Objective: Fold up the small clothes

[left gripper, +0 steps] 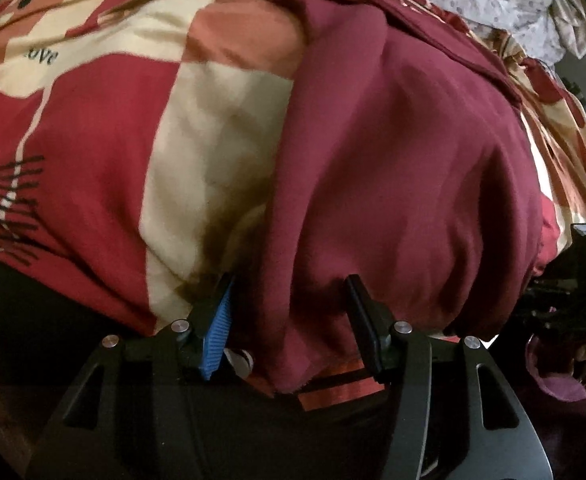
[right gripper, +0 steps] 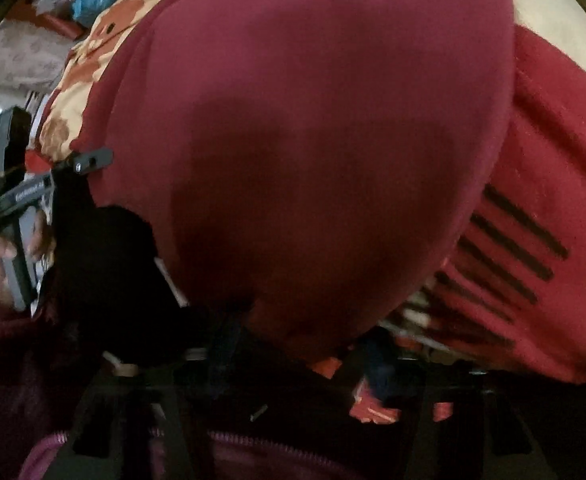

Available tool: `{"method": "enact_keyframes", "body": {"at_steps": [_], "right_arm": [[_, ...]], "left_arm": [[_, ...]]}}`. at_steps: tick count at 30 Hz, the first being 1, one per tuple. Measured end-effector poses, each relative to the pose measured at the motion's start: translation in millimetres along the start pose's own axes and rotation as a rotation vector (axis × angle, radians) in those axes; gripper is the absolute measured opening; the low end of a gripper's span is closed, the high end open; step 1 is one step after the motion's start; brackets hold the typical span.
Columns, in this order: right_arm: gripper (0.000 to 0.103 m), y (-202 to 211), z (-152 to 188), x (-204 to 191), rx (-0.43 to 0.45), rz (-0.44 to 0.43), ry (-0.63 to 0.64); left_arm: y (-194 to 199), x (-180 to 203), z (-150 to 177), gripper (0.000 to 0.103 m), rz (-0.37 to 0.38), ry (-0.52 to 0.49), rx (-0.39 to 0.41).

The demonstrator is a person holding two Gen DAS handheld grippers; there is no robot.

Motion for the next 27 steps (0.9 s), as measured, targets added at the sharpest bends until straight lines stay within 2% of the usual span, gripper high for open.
{"method": "enact_keyframes", "body": {"at_steps": [1, 2, 3, 6, 9, 14, 17, 20, 22, 24, 27], "right_arm": [[0.024, 6, 0, -1, 0.025, -0.016, 0.001], [0.012, 14, 0, -1, 0.061, -0.038, 0.008], [0.008, 24, 2, -2, 0.094, -0.052, 0.02], [0.007, 52, 13, -3, 0.151, -0.088, 0.04], [0.007, 90, 20, -4, 0.23, -0.161, 0.037], [0.007, 160, 11, 6, 0.438, -0.29, 0.003], [0.007, 184, -1, 14, 0.522, -0.316, -0.01], [0.007, 212, -25, 24, 0.605, -0.348, -0.024], [0.007, 227, -40, 30, 0.651, -0.334, -0.026], [0.007, 244, -67, 40, 0.706, -0.33, -0.049], [0.007, 262, -111, 51, 0.764, -0.309, -0.086]], "left_arm": [[-1, -1, 1, 0.054, 0.005, 0.0, 0.001], [-1, 0, 1, 0.054, 0.01, -0.006, 0.002], [-1, 1, 3, 0.053, 0.016, -0.015, 0.001], [1, 7, 6, 0.01, 0.097, -0.044, -0.037], [18, 13, 7, 0.007, 0.185, -0.061, -0.031], [67, 28, -14, 0.006, 0.296, -0.114, 0.08], [87, 33, -36, 0.006, 0.32, -0.116, 0.143], [104, 37, -68, 0.006, 0.346, -0.103, 0.211], [113, 39, -96, 0.006, 0.363, -0.088, 0.255], [120, 37, -127, 0.006, 0.357, -0.071, 0.308], [118, 37, -178, 0.006, 0.346, -0.051, 0.345]]}}
Point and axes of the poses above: each gripper's, at about its wrist camera, not at the fingertips, and y roughly against the way its jaws point, x to its right, z to its underside, the point moved 5 cm from there along -y, roughly the way its jaws point, and after that the axes turned 10 degrees about -x, right-handed, at the moved point
